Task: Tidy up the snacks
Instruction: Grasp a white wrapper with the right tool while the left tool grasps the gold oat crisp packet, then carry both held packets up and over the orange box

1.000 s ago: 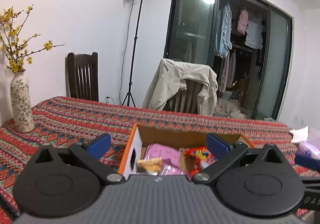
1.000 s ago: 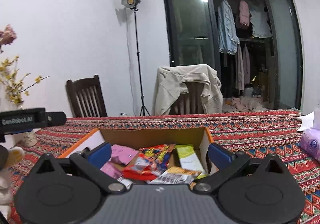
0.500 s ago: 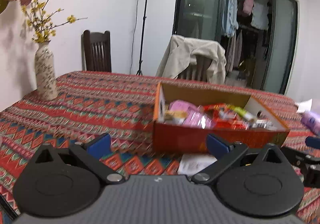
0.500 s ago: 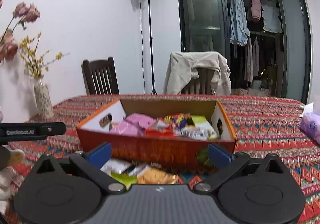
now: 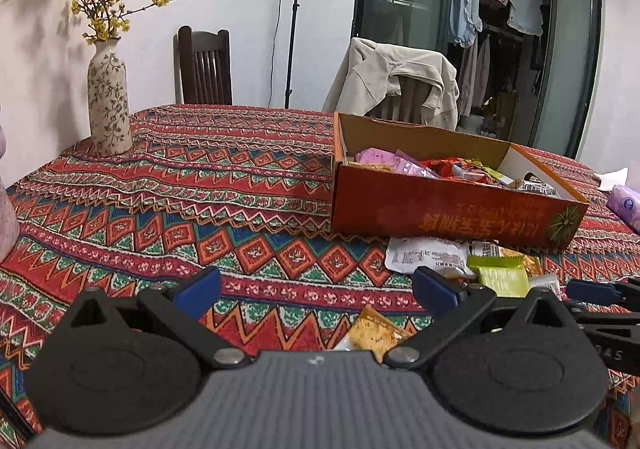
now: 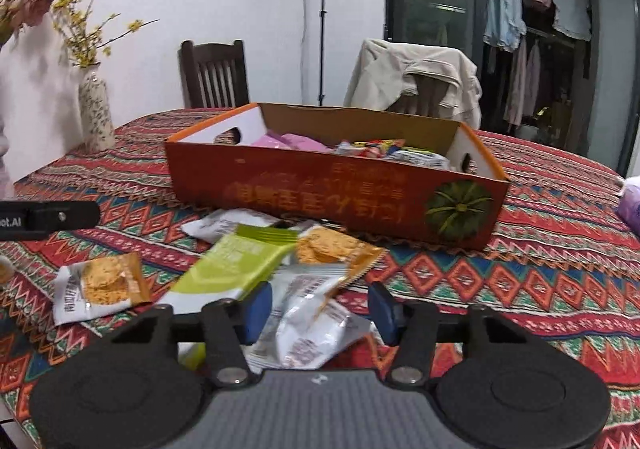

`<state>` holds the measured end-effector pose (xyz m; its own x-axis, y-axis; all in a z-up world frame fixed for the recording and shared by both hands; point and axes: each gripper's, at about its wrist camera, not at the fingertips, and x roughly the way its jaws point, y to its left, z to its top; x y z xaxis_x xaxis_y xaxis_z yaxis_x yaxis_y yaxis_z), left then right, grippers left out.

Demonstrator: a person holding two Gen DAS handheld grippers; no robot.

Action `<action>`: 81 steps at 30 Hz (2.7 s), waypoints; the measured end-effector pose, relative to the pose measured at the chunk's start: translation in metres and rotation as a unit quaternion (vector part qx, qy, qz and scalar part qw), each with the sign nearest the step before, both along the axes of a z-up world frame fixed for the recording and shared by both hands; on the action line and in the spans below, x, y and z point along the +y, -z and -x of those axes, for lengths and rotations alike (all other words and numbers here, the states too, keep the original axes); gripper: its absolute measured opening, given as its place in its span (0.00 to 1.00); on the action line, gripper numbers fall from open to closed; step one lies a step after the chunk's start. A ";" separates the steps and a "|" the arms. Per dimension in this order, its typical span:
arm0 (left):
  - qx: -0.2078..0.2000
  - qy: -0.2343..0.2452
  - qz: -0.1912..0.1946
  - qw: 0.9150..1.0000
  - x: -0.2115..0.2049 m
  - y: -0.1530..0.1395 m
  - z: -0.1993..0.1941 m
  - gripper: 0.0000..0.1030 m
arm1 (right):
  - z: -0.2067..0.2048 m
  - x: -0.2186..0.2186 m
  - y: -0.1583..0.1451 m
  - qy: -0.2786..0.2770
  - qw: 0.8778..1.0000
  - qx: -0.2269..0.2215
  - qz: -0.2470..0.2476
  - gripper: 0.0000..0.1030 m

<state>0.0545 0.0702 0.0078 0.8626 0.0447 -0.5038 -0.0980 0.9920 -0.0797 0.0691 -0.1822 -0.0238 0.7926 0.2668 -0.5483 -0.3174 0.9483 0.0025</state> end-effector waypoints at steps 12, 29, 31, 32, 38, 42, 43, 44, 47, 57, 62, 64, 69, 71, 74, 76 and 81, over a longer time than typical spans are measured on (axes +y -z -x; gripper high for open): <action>0.017 0.005 0.002 1.000 -0.001 0.009 0.002 1.00 | 0.007 0.013 -0.002 -0.020 0.998 -0.046 0.025 0.23; 0.042 0.045 -0.041 0.997 -0.027 0.020 0.006 1.00 | 0.032 -0.032 -0.027 0.025 0.994 -0.100 -0.037 0.15; 0.051 0.052 -0.048 0.996 -0.032 0.025 0.003 1.00 | 0.032 -0.034 -0.024 0.026 0.994 -0.095 -0.040 0.15; 0.057 0.054 -0.052 0.996 -0.035 0.027 0.001 1.00 | 0.032 -0.034 -0.022 0.025 0.994 -0.093 -0.041 0.15; 0.082 0.047 -0.045 0.994 -0.033 0.037 -0.010 0.97 | 0.032 -0.036 -0.019 0.019 0.994 -0.090 -0.051 0.15; 0.078 0.052 -0.041 0.995 -0.032 0.036 -0.011 0.84 | 0.032 -0.035 -0.017 0.016 0.995 -0.087 -0.055 0.15; 0.077 0.054 -0.042 0.995 -0.034 0.036 -0.011 0.82 | 0.032 -0.035 -0.016 0.015 0.995 -0.086 -0.056 0.15; 0.075 0.055 -0.042 0.995 -0.034 0.035 -0.010 0.79 | 0.032 -0.035 -0.015 0.014 0.995 -0.085 -0.056 0.15; 0.068 0.050 -0.041 0.996 -0.037 0.035 -0.009 0.74 | 0.032 -0.037 -0.013 0.014 0.995 -0.083 -0.059 0.15; 0.023 0.057 -0.047 0.997 -0.050 0.028 0.003 0.45 | 0.032 -0.040 -0.012 0.015 0.994 -0.082 -0.065 0.15; 0.006 0.059 -0.052 0.997 -0.053 0.022 0.006 0.39 | 0.032 -0.040 -0.012 0.015 0.994 -0.083 -0.067 0.15; 0.008 0.059 -0.055 0.997 -0.052 0.022 0.004 0.40 | 0.032 -0.040 -0.012 0.015 0.994 -0.083 -0.067 0.15; 0.036 0.048 -0.064 0.996 -0.050 0.026 -0.004 0.65 | 0.032 -0.041 -0.013 0.016 0.994 -0.081 -0.068 0.15; 0.039 0.052 -0.067 0.996 -0.050 0.026 -0.006 0.70 | 0.032 -0.042 -0.013 0.016 0.994 -0.081 -0.069 0.15; 0.049 0.071 -0.069 0.994 -0.053 0.023 -0.012 0.77 | 0.031 -0.043 -0.012 0.017 0.994 -0.081 -0.070 0.15; 0.060 0.082 -0.074 0.992 -0.056 0.023 -0.017 0.79 | 0.030 -0.044 -0.011 0.018 0.994 -0.080 -0.070 0.15; 0.104 0.095 -0.084 0.986 -0.063 0.030 -0.035 0.80 | 0.028 -0.047 -0.011 0.019 0.994 -0.079 -0.073 0.15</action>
